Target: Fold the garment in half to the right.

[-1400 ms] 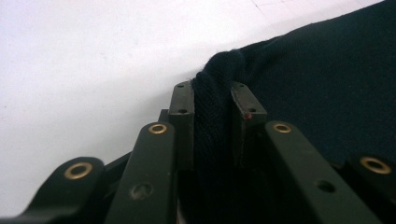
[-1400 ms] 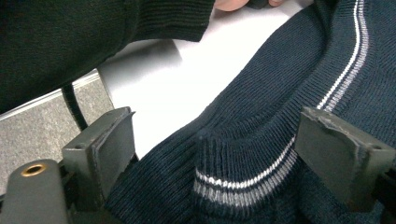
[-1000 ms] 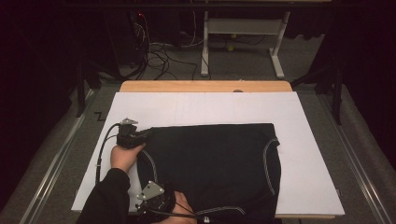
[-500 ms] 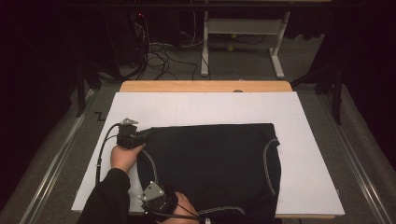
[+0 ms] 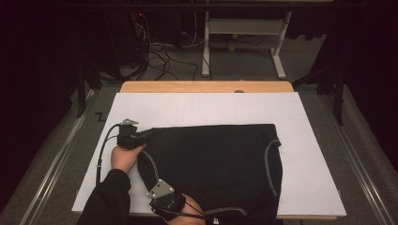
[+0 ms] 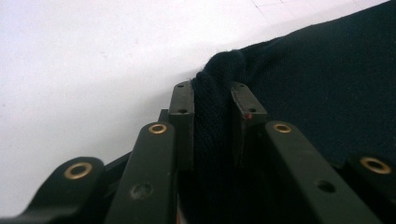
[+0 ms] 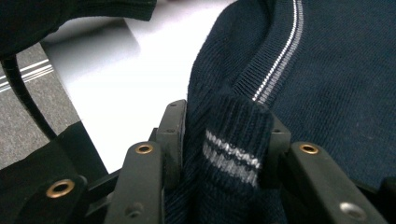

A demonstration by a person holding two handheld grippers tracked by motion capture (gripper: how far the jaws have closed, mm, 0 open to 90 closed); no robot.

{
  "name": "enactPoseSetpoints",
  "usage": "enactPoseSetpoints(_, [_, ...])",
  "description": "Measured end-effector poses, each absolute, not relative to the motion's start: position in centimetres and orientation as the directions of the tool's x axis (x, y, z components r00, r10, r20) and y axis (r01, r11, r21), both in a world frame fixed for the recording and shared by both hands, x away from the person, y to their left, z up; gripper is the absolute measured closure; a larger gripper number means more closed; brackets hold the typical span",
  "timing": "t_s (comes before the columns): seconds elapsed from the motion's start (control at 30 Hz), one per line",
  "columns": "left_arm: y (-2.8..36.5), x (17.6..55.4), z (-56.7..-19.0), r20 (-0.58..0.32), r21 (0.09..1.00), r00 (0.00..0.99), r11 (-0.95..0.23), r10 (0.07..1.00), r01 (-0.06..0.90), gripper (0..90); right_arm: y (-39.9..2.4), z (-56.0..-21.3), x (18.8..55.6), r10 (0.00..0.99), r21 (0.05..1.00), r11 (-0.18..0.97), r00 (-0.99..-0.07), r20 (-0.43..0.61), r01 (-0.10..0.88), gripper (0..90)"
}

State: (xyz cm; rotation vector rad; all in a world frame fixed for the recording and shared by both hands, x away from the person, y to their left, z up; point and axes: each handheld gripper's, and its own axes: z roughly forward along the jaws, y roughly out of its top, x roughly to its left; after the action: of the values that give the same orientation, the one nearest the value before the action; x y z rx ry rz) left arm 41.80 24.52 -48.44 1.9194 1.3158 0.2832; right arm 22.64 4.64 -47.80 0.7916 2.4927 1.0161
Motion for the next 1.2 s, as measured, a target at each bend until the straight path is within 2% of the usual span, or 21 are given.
enactPoseSetpoints(0.27, [24.5,41.8,-48.4,-0.235,0.700,0.439,-0.162,0.867,0.695,69.8,3.4,-47.8,22.5,0.613,0.718,0.573,-0.788,-0.055,0.396,62.4])
enactPoseSetpoints(0.37, [24.6,41.9,-48.5,-0.246,0.699,0.437,-0.154,0.865,0.698,69.8,3.0,-47.7,22.5,0.607,0.727,0.573,-0.792,-0.065,0.379,69.0])
enactPoseSetpoints(0.5, [24.6,41.8,-48.4,-0.239,0.700,0.437,-0.158,0.867,0.696,69.8,3.0,-47.6,22.5,0.604,0.734,0.570,-0.794,-0.070,0.369,72.4])
enactPoseSetpoints(1.0, [24.4,41.8,-48.4,-0.223,0.702,0.433,-0.164,0.874,0.693,68.7,2.5,-46.9,22.6,0.588,0.756,0.561,-0.805,-0.076,0.338,73.1])
enactPoseSetpoints(1.2, [24.6,41.9,-48.4,-0.239,0.698,0.424,-0.149,0.874,0.700,64.9,2.6,-46.8,22.5,0.584,0.768,0.549,-0.808,-0.070,0.330,73.7])
